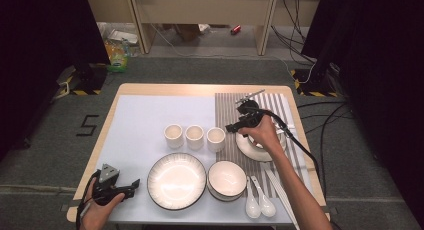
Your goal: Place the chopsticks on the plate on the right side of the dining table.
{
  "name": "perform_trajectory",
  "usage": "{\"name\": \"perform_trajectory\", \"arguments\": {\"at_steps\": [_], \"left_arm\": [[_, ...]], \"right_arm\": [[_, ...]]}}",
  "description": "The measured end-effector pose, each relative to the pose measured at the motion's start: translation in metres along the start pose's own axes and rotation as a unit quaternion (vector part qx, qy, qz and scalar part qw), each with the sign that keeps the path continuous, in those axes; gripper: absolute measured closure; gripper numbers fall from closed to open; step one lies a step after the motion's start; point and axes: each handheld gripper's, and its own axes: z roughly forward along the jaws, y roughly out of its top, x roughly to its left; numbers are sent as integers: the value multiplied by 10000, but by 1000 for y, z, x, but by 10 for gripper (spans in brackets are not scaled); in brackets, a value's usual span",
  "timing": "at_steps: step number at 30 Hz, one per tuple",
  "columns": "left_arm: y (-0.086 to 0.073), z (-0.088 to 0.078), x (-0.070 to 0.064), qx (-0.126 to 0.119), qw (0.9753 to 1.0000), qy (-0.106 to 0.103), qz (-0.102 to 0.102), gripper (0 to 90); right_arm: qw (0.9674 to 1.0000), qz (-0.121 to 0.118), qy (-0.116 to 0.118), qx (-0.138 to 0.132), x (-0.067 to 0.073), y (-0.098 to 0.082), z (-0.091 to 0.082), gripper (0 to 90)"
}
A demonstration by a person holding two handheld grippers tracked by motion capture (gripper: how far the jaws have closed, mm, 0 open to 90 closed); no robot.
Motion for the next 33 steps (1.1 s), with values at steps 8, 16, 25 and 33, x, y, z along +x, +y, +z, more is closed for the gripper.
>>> {"name": "perform_trajectory", "arguments": {"at_steps": [8, 16, 25, 33], "left_arm": [[0, 0, 0, 1, 10000, -1, -1, 144], [0, 0, 0, -1, 10000, -3, -2, 144], [0, 0, 0, 4, 10000, -8, -6, 144], [0, 0, 0, 4, 10000, -6, -6, 144]], "right_arm": [[10000, -77, 50, 28, 6, 5, 8, 317], [9998, -124, 94, 106, 11, 8, 16, 318], [9997, -147, 158, 152, 17, 9, 28, 325], [9995, -208, 194, 155, 19, 8, 35, 328]]}}
